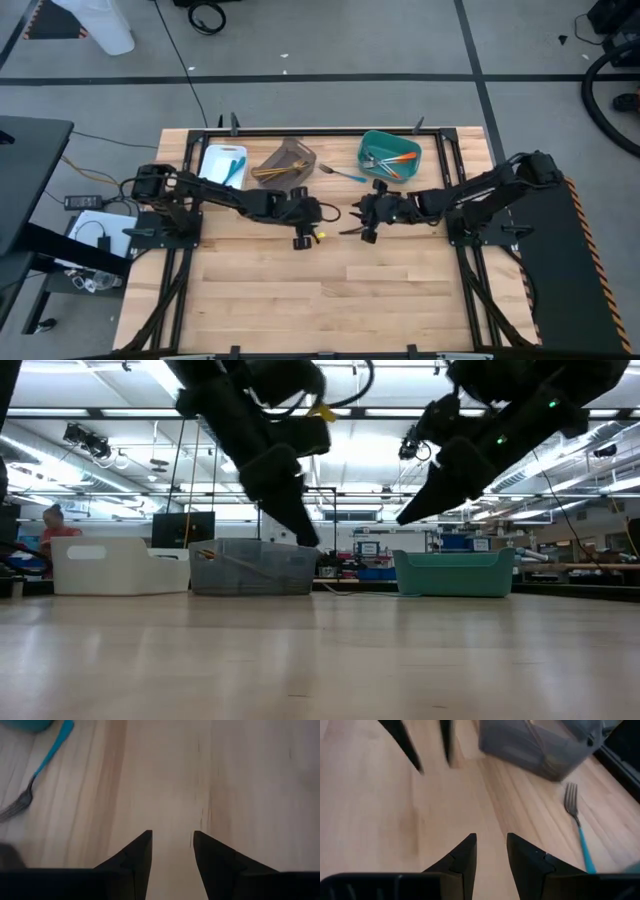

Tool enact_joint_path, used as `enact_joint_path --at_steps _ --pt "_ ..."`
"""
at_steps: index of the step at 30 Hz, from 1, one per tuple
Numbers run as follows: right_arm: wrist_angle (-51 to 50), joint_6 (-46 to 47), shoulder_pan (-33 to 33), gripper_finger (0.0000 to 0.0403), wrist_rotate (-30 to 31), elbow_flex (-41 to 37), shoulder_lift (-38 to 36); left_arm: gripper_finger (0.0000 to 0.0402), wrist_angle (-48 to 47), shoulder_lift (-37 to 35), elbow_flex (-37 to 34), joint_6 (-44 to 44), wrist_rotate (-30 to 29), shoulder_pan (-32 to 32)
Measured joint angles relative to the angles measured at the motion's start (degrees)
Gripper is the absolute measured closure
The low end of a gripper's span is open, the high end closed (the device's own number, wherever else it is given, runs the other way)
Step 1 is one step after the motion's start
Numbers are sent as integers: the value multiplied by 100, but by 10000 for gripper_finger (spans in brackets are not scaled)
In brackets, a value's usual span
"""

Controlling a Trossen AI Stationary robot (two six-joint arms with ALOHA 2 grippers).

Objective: Sort silverware by color (type)
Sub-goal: Put the blue fork into the white bin

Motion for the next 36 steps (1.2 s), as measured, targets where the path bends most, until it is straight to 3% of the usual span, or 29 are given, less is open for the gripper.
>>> enact_joint_path --at_steps 16,24,30,36 --pt "585 -546 -1225 282 -939 -2 451 249 499 -129 -596 -481 -819 -653" --pt "842 -606 -1834 250 -1640 40 865 249 707 -133 -682 -675 -867 -720" --pt "562 -571 -2155 224 -1662 567 1421 249 760 -133 -682 -977 -862 -722" --pt "-180 -744 -2463 225 -1672 1275 1919 249 728 -133 -682 -1353 -853 -720"
